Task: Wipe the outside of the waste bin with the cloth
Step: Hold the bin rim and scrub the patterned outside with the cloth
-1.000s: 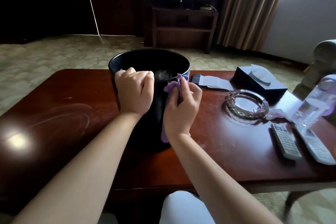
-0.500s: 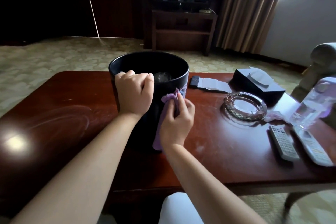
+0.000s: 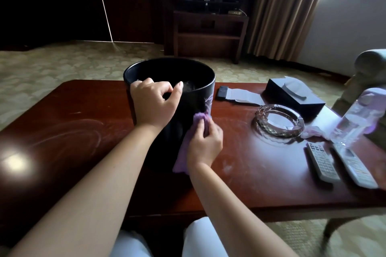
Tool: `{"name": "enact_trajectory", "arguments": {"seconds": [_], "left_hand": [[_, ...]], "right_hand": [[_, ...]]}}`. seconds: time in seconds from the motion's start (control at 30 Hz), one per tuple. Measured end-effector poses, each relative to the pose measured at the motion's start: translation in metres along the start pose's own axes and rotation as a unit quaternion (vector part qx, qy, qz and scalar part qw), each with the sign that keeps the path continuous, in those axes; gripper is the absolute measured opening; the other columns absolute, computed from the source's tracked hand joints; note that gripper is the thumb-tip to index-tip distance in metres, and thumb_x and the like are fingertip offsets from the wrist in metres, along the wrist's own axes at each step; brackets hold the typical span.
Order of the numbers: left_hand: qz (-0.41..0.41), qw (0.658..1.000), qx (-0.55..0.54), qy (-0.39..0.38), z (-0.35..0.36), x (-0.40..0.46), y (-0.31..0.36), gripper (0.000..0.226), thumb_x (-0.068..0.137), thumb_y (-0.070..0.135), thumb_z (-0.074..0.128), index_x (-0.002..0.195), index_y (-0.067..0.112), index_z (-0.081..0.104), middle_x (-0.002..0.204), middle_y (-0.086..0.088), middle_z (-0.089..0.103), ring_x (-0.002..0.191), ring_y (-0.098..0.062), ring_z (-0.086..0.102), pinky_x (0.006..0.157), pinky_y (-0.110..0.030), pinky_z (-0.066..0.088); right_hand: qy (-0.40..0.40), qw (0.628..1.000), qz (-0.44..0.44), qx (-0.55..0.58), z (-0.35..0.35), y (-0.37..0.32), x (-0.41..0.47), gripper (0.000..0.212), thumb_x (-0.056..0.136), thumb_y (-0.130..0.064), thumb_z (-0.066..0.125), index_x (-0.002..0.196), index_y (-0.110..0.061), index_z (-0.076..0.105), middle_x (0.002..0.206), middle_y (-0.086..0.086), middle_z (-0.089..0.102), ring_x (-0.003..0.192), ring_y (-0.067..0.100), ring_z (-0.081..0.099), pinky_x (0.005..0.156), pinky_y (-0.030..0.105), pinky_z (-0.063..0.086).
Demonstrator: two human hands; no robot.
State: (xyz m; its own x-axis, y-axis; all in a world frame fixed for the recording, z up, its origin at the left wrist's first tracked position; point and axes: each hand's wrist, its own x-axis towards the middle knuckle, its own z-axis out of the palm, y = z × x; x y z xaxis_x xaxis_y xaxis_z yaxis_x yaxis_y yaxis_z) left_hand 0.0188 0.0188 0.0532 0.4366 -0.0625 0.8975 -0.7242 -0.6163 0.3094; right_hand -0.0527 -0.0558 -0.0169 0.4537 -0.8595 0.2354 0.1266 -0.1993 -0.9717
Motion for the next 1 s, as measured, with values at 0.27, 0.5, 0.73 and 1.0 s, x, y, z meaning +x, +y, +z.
{"name": "enact_trajectory", "arguments": {"seconds": [0.27, 0.5, 0.73, 1.0], "left_hand": [[-0.028, 0.999, -0.013, -0.015, 0.001, 0.001, 0.001, 0.038, 0.077, 0.041, 0.056, 0.047, 0.017, 0.056, 0.044, 0.015, 0.027, 0.051, -0.012, 0.037, 0.072, -0.033, 0.031], [-0.043, 0.998, -0.029, -0.026, 0.0, 0.005, -0.001, 0.035, 0.074, 0.039, 0.052, 0.045, 0.02, 0.05, 0.042, 0.011, 0.031, 0.048, -0.015, 0.038, 0.069, -0.033, 0.033], [-0.021, 0.999, -0.039, -0.02, 0.004, 0.011, -0.001, 0.044, 0.076, 0.034, 0.05, 0.042, 0.024, 0.023, 0.037, 0.015, 0.015, 0.041, -0.018, 0.029, 0.061, -0.034, 0.037], [-0.024, 0.999, -0.046, -0.015, -0.005, 0.009, -0.005, 0.054, 0.082, 0.039, 0.051, 0.042, 0.029, 0.015, 0.034, 0.012, 0.013, 0.037, -0.011, 0.024, 0.058, -0.026, 0.023]], "right_hand": [[-0.067, 0.959, 0.275, -0.002, -0.017, 0.032, -0.006, 0.019, 0.091, -0.023, 0.06, 0.099, -0.012, 0.073, 0.08, -0.004, 0.065, 0.083, 0.011, 0.061, 0.071, 0.015, 0.038], [-0.048, 0.957, 0.279, 0.065, -0.021, 0.03, -0.006, 0.012, 0.089, -0.021, 0.062, 0.088, -0.019, 0.073, 0.076, -0.008, 0.068, 0.08, 0.008, 0.064, 0.074, 0.017, 0.042], [-0.029, 0.952, 0.295, 0.075, -0.028, 0.036, -0.004, 0.016, 0.09, -0.023, 0.06, 0.095, -0.016, 0.073, 0.084, -0.003, 0.071, 0.082, 0.01, 0.065, 0.074, 0.018, 0.043], [-0.023, 0.95, 0.302, 0.074, -0.029, 0.037, -0.009, 0.016, 0.09, -0.025, 0.061, 0.096, -0.015, 0.072, 0.085, -0.002, 0.071, 0.084, 0.012, 0.066, 0.075, 0.02, 0.045]]}}
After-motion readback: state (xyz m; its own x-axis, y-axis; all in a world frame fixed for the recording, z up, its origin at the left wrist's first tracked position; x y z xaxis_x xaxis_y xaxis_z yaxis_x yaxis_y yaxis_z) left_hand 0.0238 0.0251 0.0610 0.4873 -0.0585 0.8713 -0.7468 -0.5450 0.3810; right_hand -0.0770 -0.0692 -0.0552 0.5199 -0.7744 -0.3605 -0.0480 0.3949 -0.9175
